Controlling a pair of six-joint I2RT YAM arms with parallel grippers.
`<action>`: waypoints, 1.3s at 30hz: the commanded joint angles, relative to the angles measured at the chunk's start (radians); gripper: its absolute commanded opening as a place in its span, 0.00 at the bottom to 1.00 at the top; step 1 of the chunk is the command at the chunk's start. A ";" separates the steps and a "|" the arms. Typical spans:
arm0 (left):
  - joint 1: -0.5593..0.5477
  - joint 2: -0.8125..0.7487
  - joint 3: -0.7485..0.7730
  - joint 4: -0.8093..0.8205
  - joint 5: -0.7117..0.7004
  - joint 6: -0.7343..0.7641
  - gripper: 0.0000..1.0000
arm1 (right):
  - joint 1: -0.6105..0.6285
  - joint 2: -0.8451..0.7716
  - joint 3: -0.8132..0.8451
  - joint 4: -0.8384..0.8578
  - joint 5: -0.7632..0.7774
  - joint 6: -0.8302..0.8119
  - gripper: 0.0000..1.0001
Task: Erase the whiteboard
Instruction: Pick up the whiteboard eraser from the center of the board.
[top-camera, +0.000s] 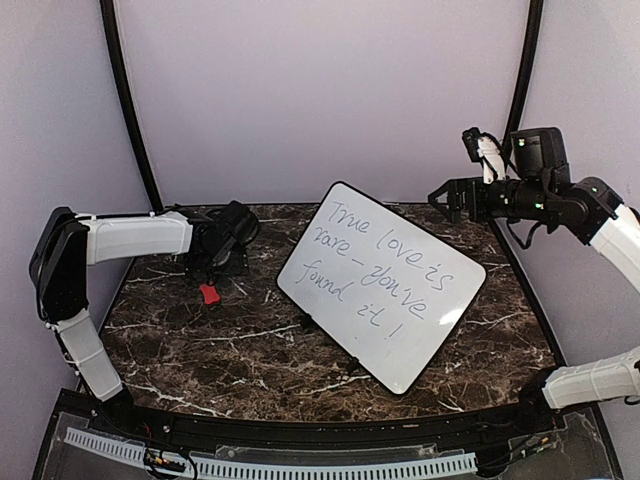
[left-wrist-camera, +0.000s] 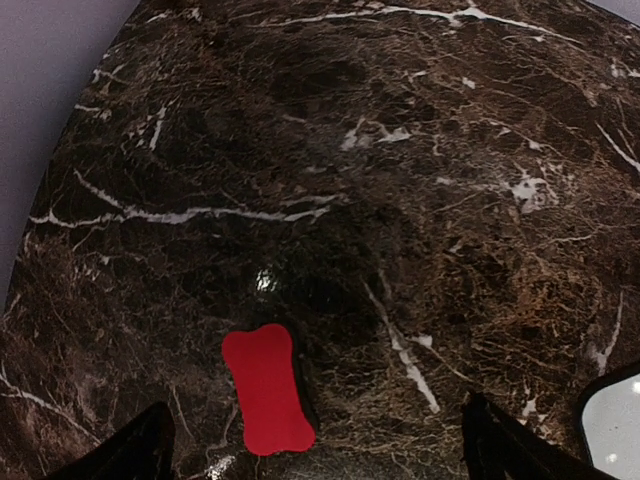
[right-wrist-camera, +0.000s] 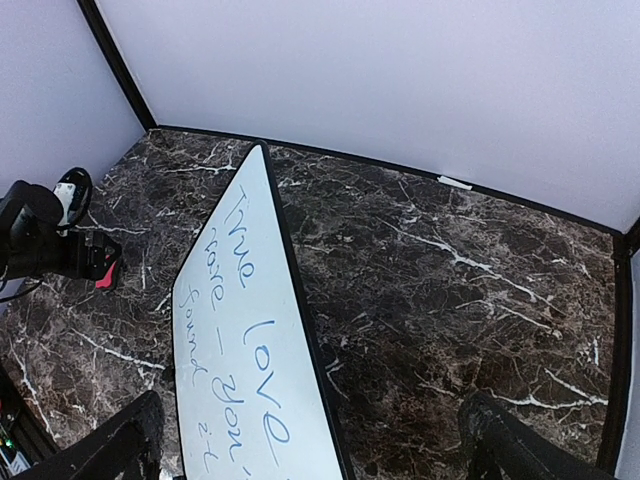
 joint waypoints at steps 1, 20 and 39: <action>0.041 0.020 0.005 -0.182 -0.042 -0.272 0.99 | -0.004 -0.002 0.008 0.041 0.005 -0.008 0.98; 0.107 0.055 -0.160 0.073 0.049 -0.348 0.90 | -0.005 0.006 -0.005 0.047 0.006 -0.011 0.99; 0.107 0.116 -0.166 0.167 0.017 -0.292 0.68 | -0.004 0.023 -0.016 0.053 -0.017 -0.010 0.99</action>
